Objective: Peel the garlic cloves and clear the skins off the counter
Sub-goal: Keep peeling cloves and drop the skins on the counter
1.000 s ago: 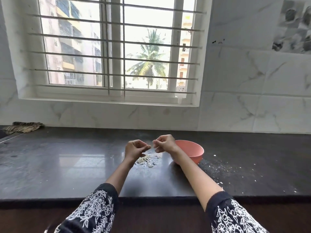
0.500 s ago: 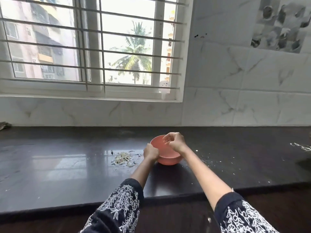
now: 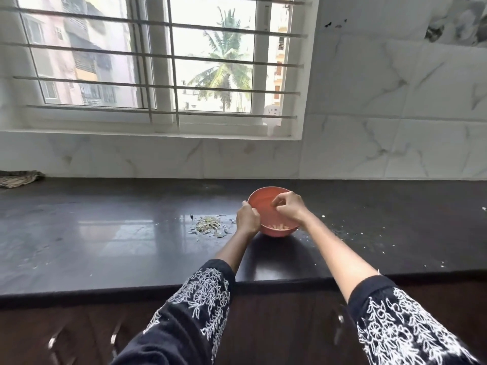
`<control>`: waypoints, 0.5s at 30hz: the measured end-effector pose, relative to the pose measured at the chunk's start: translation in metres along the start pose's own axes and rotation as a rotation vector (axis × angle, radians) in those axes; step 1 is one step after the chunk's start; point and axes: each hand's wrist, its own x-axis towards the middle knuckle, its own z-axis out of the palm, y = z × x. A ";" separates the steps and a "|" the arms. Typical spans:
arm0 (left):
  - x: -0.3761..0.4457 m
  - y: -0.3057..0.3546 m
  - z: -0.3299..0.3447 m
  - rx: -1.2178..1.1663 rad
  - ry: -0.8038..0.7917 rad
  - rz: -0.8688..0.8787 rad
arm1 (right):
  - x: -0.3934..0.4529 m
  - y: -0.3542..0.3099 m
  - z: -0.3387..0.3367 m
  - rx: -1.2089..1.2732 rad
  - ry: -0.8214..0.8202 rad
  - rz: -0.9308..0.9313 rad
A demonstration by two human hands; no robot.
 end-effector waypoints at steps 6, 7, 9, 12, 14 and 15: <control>0.005 0.005 -0.008 0.012 -0.052 -0.050 | 0.008 -0.006 0.007 -0.071 -0.001 0.010; 0.006 0.002 -0.012 0.012 -0.055 -0.036 | 0.010 -0.009 0.008 -0.061 0.022 0.003; 0.011 -0.010 -0.022 0.018 -0.031 0.003 | 0.015 -0.019 0.011 -0.033 0.060 -0.032; 0.018 -0.040 -0.048 0.039 0.047 0.042 | 0.019 -0.045 0.022 0.011 0.108 -0.129; 0.023 -0.061 -0.069 0.096 0.084 0.049 | 0.020 -0.064 0.034 0.050 0.132 -0.228; 0.026 -0.072 -0.080 0.131 0.080 0.047 | 0.021 -0.073 0.040 0.064 0.131 -0.277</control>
